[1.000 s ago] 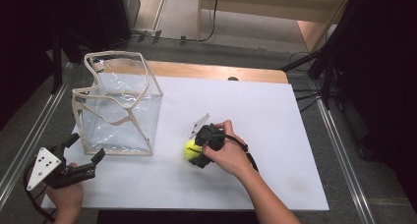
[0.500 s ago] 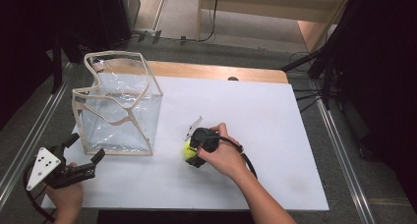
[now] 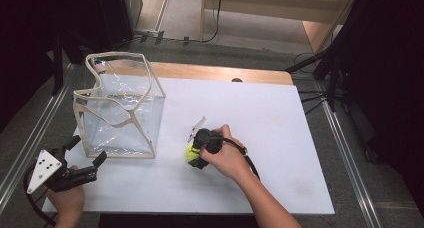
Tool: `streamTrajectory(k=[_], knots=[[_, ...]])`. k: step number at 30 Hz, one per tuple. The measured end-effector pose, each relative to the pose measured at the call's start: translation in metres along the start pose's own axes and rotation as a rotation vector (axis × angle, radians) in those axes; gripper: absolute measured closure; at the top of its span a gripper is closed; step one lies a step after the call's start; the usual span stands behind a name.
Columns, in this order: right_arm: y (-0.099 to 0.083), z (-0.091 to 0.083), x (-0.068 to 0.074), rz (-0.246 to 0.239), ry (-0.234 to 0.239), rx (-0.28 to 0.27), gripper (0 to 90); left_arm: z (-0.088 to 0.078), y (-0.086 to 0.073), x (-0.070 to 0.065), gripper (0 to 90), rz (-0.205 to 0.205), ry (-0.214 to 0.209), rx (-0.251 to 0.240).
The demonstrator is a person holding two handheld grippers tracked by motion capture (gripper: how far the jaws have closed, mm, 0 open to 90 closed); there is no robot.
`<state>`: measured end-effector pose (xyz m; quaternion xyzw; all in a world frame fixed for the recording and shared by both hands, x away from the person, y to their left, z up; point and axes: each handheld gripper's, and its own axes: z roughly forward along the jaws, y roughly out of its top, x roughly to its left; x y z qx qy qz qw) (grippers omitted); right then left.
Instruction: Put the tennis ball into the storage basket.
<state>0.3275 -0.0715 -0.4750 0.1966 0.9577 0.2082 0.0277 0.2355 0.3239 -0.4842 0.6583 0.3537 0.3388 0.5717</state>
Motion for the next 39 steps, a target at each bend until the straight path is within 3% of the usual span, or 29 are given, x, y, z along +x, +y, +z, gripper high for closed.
streamTrajectory(k=[15,39], knots=[[0.019,-0.004,-0.006,-0.030,0.019,-0.021,23.7,0.000,0.000,0.000,5.4,0.001,0.000,0.002],[0.056,-0.012,-0.020,-0.030,0.047,-0.043,23.7,0.000,0.000,0.000,5.4,-0.001,-0.001,0.003]])
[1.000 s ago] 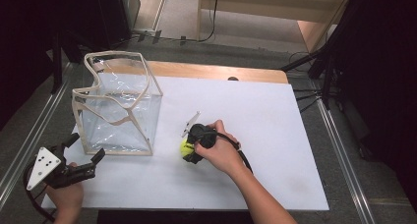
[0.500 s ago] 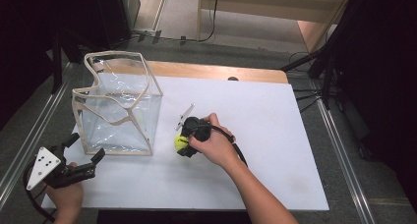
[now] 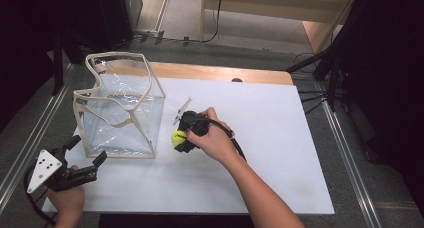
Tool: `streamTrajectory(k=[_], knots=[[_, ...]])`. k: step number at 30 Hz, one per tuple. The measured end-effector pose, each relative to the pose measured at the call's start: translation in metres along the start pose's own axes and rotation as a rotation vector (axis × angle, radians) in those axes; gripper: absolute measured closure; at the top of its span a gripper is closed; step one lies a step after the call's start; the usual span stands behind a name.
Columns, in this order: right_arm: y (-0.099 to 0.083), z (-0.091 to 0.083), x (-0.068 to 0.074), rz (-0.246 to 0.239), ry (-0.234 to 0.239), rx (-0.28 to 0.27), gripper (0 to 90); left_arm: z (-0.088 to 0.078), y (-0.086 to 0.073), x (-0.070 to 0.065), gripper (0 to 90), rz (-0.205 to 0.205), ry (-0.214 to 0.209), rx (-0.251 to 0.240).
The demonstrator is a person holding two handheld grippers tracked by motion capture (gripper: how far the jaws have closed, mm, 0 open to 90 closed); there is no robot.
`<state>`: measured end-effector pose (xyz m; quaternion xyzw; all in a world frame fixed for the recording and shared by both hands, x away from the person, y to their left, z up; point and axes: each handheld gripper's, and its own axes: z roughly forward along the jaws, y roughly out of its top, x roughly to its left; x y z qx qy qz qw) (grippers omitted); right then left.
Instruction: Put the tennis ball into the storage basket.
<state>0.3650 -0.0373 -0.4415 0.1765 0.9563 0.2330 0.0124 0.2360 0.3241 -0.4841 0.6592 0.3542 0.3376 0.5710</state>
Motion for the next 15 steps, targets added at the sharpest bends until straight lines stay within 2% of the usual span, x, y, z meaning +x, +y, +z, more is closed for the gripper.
streamTrajectory(k=[1,2,15], knots=[[0.001,0.000,-0.001,-0.013,0.003,-0.007,23.7,0.000,0.000,0.000,5.4,-0.002,-0.001,-0.002],[0.003,0.000,-0.001,0.000,0.007,-0.006,23.7,0.000,0.000,0.000,5.3,-0.001,-0.001,-0.001],[0.026,-0.014,-0.010,-0.017,0.015,-0.022,23.7,0.000,0.000,0.000,5.3,-0.002,-0.002,-0.001]])
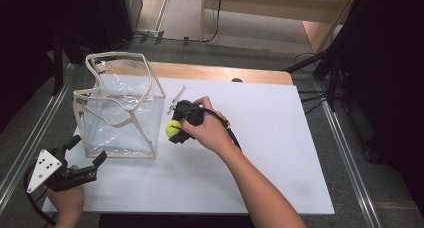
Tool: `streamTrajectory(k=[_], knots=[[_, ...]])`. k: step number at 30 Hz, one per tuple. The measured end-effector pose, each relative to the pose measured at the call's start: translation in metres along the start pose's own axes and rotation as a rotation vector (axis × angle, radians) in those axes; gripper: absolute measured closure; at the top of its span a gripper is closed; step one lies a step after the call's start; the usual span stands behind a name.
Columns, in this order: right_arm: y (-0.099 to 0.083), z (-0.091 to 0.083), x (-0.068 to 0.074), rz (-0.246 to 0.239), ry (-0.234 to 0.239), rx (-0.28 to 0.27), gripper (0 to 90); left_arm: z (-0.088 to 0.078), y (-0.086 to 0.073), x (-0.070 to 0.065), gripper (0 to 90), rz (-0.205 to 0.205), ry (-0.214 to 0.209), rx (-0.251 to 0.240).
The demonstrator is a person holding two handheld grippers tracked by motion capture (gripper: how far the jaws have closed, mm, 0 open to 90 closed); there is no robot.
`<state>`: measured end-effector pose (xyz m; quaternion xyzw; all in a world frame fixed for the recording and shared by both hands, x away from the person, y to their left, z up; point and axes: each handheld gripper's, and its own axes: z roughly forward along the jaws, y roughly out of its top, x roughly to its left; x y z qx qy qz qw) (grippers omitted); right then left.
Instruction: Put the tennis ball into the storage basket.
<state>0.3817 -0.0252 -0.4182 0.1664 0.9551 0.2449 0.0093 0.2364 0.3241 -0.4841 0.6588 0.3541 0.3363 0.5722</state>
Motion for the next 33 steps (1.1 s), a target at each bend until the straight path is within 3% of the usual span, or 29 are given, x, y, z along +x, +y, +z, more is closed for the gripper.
streamTrajectory(k=[33], knots=[[0.036,-0.038,-0.014,-0.037,0.002,-0.018,23.7,0.001,0.000,-0.001,5.3,-0.002,-0.005,0.003]])
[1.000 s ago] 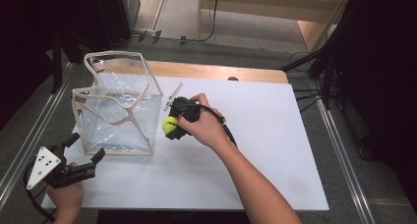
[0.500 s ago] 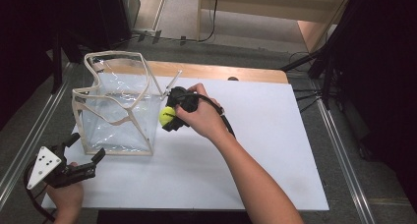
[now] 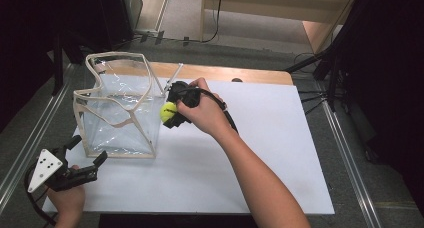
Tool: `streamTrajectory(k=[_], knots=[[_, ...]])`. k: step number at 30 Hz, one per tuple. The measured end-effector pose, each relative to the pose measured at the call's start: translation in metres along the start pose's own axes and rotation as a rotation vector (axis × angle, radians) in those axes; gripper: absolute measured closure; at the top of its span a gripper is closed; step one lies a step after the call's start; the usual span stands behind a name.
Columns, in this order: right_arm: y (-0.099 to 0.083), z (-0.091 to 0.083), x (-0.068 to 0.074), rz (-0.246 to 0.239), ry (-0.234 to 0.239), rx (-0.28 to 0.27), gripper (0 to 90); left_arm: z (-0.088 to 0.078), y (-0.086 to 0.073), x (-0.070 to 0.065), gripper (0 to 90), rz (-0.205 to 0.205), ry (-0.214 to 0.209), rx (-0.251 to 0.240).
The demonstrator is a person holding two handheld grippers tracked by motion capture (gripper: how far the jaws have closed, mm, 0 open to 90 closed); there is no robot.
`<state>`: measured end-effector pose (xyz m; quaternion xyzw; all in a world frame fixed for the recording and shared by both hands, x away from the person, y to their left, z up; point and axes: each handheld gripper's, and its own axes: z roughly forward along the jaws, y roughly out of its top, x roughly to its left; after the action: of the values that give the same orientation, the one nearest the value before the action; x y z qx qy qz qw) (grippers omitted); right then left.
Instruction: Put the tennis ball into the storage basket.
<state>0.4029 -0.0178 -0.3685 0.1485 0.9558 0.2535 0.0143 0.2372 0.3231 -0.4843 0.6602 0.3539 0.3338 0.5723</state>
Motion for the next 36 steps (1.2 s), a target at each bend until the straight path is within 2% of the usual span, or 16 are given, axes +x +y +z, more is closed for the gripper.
streamTrajectory(k=[15,36], knots=[[0.012,-0.015,-0.003,-0.004,0.011,-0.016,23.8,0.000,0.000,0.000,5.4,0.000,0.001,0.002],[0.020,-0.021,-0.009,-0.005,0.029,-0.029,23.8,0.001,0.000,0.001,5.4,-0.001,0.001,0.008]])
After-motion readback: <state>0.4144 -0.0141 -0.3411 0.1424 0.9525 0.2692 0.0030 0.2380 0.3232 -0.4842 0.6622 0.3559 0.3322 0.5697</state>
